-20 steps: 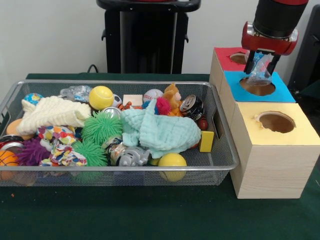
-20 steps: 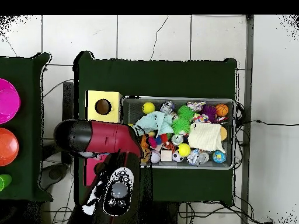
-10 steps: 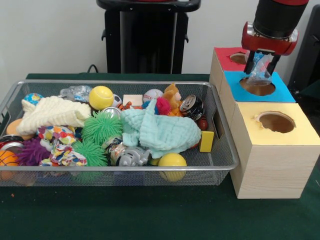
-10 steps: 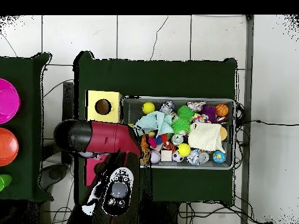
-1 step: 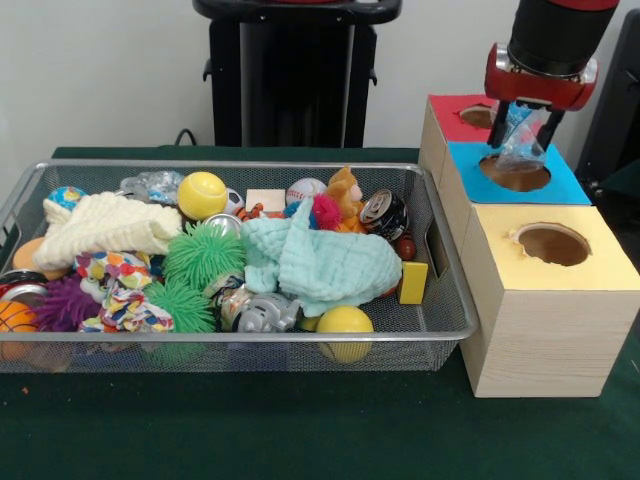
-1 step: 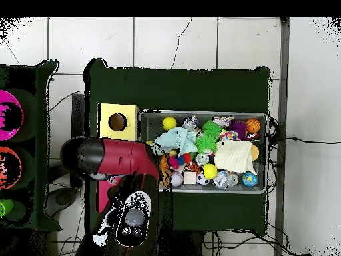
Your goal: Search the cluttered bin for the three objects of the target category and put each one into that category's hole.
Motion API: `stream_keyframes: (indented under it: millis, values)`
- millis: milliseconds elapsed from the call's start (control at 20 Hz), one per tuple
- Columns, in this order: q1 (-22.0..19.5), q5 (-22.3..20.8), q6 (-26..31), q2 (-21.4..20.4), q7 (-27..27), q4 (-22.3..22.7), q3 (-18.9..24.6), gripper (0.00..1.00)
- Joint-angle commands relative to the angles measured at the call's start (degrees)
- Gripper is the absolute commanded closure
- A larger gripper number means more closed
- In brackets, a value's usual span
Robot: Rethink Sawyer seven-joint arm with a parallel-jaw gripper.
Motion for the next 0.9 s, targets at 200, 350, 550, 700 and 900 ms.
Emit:
stream_keyframes:
  millis: [200,350,550,700,900]
  values:
    - [-0.2,-3.2,6.7,2.2,9.1,-0.6,0.8,0.00]
    - [0.0,-3.3,6.5,2.0,9.1,-0.4,0.6,0.00]
    - [0.2,-3.4,5.5,1.9,9.1,-0.4,0.5,0.00]
    - [0.2,-3.3,5.6,1.6,8.9,-0.3,0.4,0.00]
    - [0.0,-3.3,6.1,0.5,8.3,-0.1,0.3,0.00]
